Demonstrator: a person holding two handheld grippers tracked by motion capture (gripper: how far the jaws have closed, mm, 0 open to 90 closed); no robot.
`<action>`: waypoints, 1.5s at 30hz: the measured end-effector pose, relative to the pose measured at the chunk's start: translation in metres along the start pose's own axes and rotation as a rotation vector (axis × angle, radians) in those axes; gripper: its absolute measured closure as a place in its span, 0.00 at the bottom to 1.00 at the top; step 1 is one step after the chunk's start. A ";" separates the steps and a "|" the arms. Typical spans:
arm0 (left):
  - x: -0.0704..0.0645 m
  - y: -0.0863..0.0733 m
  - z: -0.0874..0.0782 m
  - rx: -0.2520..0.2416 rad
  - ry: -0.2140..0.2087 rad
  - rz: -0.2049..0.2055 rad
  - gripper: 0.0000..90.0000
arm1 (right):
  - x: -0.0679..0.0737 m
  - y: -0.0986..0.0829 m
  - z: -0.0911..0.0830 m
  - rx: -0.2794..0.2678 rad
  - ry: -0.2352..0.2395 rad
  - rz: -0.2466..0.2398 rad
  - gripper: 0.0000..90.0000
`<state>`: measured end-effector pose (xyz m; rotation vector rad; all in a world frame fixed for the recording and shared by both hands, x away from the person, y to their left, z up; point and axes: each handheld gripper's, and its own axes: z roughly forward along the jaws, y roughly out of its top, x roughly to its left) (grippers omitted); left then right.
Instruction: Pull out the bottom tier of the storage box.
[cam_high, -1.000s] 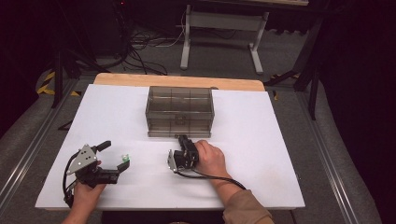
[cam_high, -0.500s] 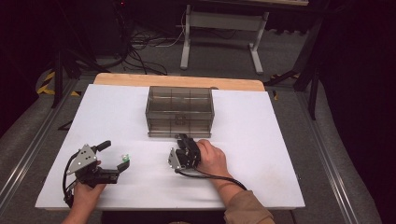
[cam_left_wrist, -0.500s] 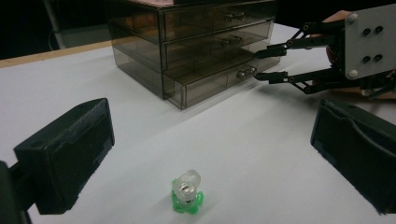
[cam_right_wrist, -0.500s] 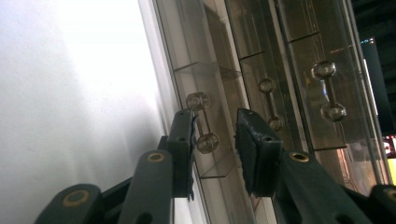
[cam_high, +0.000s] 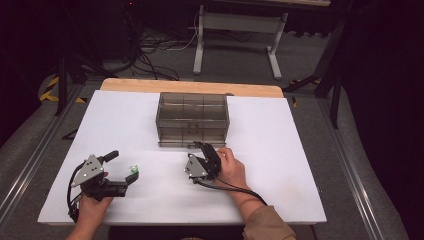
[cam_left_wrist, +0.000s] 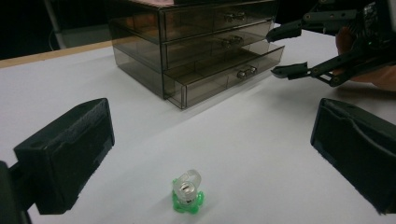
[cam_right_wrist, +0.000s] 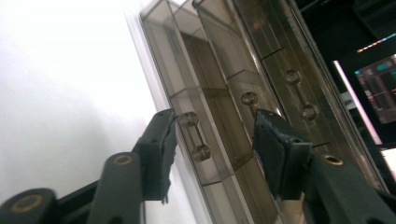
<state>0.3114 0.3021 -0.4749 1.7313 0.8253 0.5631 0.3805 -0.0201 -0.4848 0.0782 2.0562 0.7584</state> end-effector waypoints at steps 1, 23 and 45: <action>0.000 0.000 0.000 0.002 0.000 0.002 0.01 | -0.001 0.000 -0.002 -0.004 0.013 0.035 0.52; 0.000 0.000 0.000 -0.007 -0.004 -0.003 0.01 | -0.047 -0.014 -0.020 -0.187 0.323 0.395 0.39; 0.000 0.000 -0.001 -0.003 -0.002 -0.002 0.01 | -0.073 -0.015 -0.012 -0.103 0.516 0.331 0.37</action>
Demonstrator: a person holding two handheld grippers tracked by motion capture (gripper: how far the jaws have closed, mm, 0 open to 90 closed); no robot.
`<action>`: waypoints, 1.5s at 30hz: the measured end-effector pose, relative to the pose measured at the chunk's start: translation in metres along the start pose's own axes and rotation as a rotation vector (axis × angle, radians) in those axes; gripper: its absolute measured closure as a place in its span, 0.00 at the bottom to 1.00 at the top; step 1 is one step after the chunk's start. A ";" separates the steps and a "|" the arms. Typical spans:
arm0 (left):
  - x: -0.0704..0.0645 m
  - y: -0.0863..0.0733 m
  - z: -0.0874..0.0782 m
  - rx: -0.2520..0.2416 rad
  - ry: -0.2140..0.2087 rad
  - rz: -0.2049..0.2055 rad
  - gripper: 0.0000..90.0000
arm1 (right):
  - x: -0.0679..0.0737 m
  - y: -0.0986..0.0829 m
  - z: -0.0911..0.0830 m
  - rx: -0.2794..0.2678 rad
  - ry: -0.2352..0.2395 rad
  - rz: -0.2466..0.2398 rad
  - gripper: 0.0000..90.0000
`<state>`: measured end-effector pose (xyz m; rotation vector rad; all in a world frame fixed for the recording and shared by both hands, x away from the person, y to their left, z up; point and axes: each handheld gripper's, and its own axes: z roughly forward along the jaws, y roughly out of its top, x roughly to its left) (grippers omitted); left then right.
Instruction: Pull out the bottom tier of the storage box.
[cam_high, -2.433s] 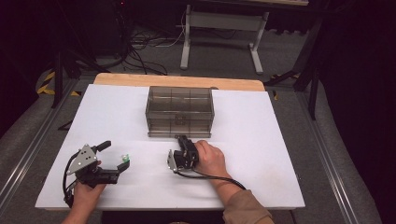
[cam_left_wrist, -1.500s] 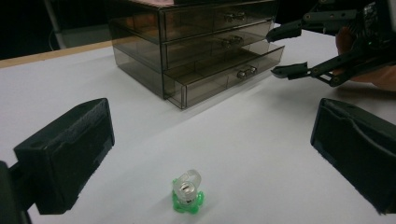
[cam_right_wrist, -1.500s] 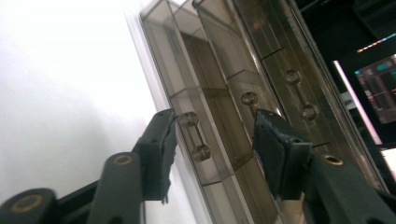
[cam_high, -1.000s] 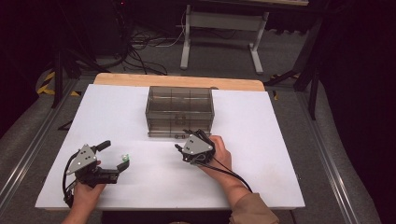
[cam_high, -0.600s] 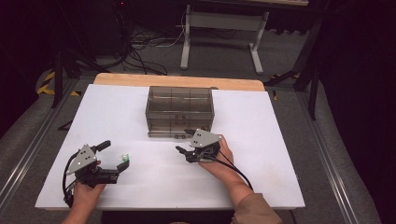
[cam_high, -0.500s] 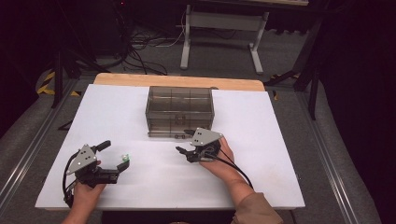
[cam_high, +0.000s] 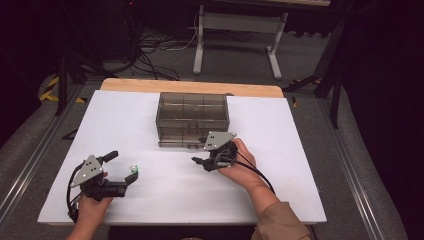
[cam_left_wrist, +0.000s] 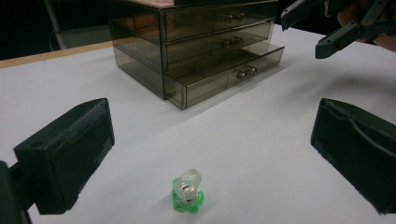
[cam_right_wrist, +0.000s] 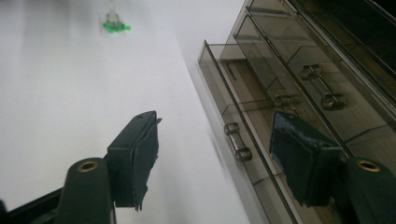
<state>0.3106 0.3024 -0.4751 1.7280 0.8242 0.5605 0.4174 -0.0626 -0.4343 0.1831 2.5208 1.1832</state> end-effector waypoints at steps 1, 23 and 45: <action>0.000 0.000 0.000 -0.001 0.000 0.002 0.01 | -0.002 0.002 0.001 0.027 0.010 -0.018 0.37; 0.000 0.000 0.000 -0.002 0.004 -0.003 0.01 | -0.018 0.009 0.023 0.225 -0.001 -0.115 0.42; 0.000 0.000 0.000 0.000 0.001 -0.003 0.01 | -0.025 -0.002 0.055 0.321 -0.044 -0.154 0.57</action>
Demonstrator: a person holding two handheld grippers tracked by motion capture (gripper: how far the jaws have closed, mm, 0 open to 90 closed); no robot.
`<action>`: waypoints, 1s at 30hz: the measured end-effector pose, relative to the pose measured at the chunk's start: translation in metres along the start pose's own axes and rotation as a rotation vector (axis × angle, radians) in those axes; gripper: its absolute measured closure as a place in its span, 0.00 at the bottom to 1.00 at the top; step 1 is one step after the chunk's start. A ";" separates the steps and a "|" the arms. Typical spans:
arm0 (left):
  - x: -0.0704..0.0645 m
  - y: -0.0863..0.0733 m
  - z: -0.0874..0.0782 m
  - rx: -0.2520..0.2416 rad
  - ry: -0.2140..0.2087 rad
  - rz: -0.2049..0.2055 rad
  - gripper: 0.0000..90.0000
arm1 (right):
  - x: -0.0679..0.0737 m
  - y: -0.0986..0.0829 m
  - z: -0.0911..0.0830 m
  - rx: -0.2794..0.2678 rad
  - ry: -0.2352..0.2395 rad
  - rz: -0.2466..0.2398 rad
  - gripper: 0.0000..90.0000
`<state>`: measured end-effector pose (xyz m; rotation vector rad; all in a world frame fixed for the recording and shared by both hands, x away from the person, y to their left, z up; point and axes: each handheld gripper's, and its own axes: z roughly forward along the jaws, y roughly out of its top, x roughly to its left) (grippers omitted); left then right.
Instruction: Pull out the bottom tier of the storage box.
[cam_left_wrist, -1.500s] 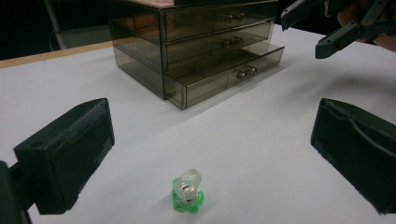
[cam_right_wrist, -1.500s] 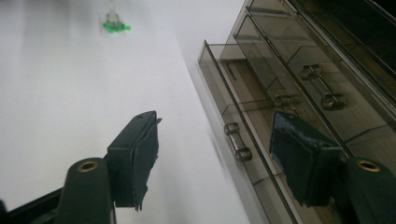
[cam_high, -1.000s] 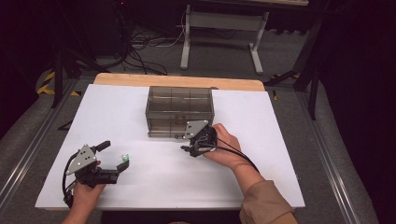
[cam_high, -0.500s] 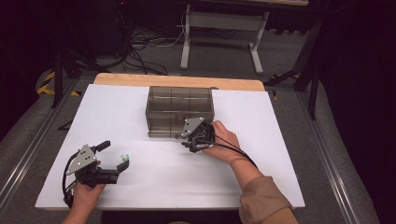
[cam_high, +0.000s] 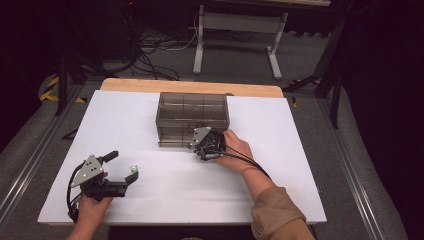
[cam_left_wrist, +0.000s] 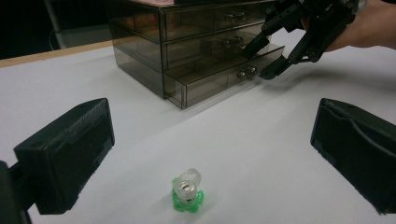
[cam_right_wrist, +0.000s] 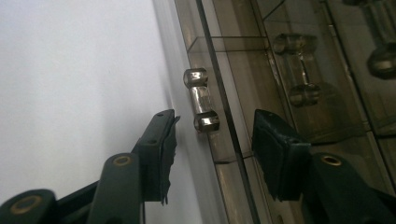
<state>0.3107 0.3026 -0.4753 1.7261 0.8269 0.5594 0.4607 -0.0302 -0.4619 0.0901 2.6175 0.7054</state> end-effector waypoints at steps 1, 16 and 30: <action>0.000 0.000 0.000 0.000 0.000 0.000 0.01 | 0.000 0.000 0.000 0.000 0.000 0.000 0.57; 0.000 0.000 0.000 -0.001 0.001 -0.001 0.01 | -0.001 0.002 0.012 0.002 -0.004 0.000 0.74; 0.000 0.000 0.000 -0.003 0.000 -0.002 0.01 | 0.006 0.005 0.008 0.024 0.008 -0.016 0.77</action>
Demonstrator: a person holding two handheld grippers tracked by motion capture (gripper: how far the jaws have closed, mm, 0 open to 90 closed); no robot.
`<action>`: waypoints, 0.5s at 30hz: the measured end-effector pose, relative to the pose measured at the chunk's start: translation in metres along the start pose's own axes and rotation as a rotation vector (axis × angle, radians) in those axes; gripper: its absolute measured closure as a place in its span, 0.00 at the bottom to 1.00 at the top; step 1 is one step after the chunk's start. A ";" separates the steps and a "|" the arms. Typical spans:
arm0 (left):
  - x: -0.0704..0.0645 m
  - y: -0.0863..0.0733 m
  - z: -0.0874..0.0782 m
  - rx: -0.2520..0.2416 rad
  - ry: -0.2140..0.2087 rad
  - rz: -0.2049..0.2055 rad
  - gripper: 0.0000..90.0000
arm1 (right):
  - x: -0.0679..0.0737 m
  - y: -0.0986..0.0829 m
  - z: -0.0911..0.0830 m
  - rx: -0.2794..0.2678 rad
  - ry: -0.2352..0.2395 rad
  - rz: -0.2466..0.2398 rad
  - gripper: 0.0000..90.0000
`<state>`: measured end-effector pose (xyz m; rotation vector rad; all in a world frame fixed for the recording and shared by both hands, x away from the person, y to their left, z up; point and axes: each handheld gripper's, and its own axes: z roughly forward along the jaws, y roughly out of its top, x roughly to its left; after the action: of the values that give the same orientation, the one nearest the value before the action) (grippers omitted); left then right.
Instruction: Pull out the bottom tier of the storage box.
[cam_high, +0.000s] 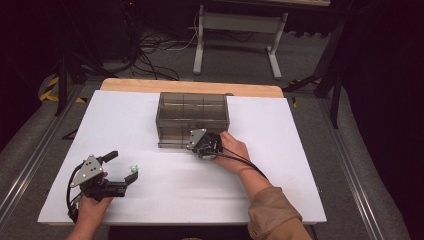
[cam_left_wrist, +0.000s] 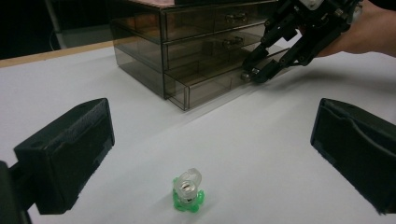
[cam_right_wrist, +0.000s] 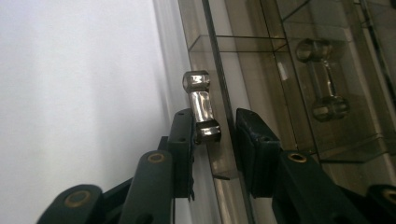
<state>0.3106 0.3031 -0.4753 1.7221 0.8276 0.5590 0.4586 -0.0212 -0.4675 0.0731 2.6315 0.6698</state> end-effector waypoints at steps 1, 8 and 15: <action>0.000 0.000 0.000 0.000 0.000 0.000 0.01 | 0.001 0.000 -0.001 0.005 0.005 -0.003 0.77; 0.000 0.000 0.000 0.001 0.000 0.001 0.01 | 0.006 0.002 -0.012 -0.009 0.040 0.000 0.77; 0.000 0.000 0.000 0.001 0.001 0.000 0.01 | 0.013 0.004 -0.017 -0.003 0.064 -0.014 0.78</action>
<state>0.3104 0.3029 -0.4753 1.7228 0.8280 0.5596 0.4394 -0.0234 -0.4575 0.0326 2.6893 0.6826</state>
